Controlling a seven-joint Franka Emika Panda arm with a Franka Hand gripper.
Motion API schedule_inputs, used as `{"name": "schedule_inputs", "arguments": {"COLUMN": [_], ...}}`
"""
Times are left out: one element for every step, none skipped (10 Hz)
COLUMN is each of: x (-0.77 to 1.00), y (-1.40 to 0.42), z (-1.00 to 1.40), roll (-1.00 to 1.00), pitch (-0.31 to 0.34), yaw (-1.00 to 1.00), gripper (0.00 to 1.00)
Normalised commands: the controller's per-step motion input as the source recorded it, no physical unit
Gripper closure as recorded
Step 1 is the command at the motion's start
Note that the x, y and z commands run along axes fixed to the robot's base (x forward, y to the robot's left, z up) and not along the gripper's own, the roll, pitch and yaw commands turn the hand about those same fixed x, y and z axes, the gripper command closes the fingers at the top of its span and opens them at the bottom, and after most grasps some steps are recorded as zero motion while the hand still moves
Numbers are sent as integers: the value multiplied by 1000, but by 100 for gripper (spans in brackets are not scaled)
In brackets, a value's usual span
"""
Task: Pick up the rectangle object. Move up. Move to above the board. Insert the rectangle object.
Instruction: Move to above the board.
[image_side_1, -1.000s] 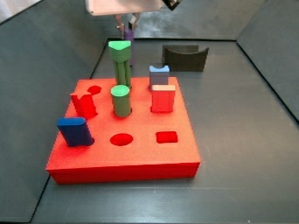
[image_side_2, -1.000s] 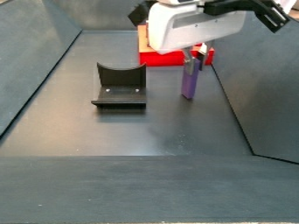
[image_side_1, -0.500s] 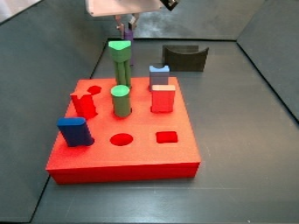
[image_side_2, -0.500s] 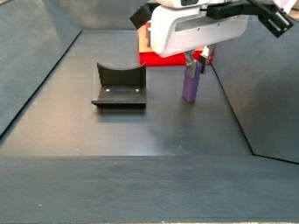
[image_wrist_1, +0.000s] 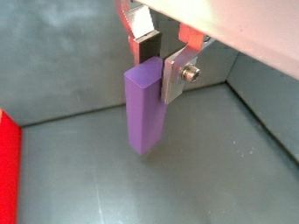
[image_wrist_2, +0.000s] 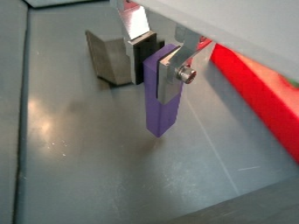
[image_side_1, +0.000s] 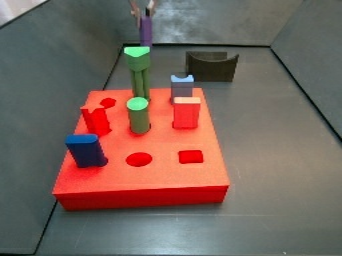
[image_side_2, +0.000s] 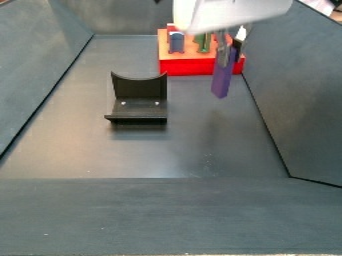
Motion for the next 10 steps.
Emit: {"name": "schedule_inputs", "arguments": {"x": [198, 205, 181, 172, 148, 140, 120, 99, 63, 48], "y": [19, 19, 17, 17, 16, 15, 15, 13, 10, 8], "z": [1000, 1000, 1000, 1000, 1000, 1000, 1000, 888, 647, 529], "roll": [-155, -152, -145, -134, -103, -94, -80, -70, -58, -52], "pitch": [56, 60, 95, 90, 78, 74, 70, 70, 72, 73], "yaw": [124, 123, 99, 83, 54, 46, 36, 34, 32, 32], "gripper": [100, 100, 100, 100, 100, 100, 100, 100, 100, 100]}}
